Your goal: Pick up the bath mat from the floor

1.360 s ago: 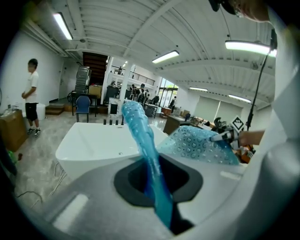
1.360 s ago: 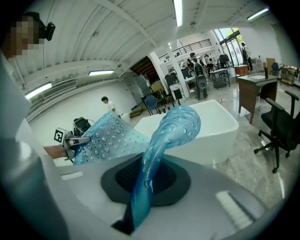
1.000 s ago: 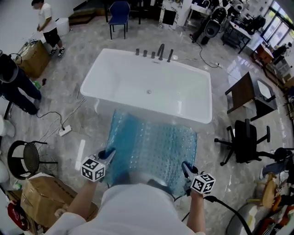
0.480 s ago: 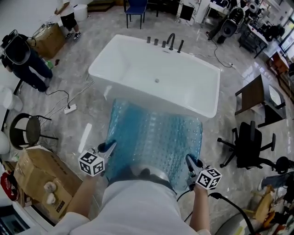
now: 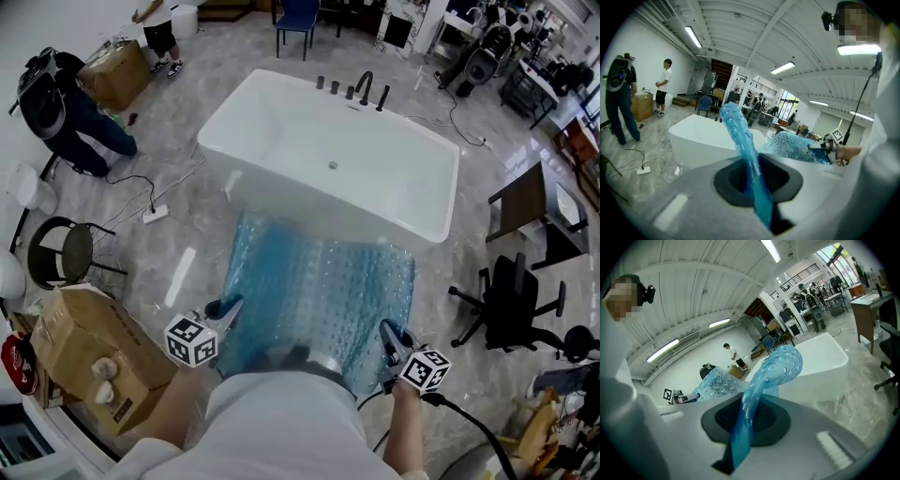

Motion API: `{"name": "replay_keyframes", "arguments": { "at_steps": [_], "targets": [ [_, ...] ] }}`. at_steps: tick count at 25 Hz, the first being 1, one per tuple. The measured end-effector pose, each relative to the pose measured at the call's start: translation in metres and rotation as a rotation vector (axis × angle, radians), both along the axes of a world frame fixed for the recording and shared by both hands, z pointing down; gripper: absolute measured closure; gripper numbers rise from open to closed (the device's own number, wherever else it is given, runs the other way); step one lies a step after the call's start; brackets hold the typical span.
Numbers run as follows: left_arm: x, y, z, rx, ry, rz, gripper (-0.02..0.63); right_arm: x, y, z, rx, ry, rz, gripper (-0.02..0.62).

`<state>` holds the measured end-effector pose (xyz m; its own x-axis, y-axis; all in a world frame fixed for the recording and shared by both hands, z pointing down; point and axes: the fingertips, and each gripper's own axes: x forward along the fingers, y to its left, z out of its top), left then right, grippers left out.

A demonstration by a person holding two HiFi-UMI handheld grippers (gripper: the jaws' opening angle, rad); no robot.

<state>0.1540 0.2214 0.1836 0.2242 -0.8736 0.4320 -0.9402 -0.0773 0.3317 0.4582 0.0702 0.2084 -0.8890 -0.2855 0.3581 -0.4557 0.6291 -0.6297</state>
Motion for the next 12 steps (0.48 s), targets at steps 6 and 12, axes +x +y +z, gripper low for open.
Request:
{"name": "replay_keyframes", "arguments": {
  "at_steps": [6, 12],
  "targets": [
    [-0.01, 0.021, -0.006, 0.003, -0.002, 0.025, 0.578, -0.015, 0.027, -0.005, -0.034, -0.072, 0.047, 0.568],
    [-0.036, 0.037, -0.009, 0.012, -0.012, 0.047, 0.578, -0.048, 0.051, -0.008, 0.01, -0.041, 0.029, 0.568]
  ]
}}
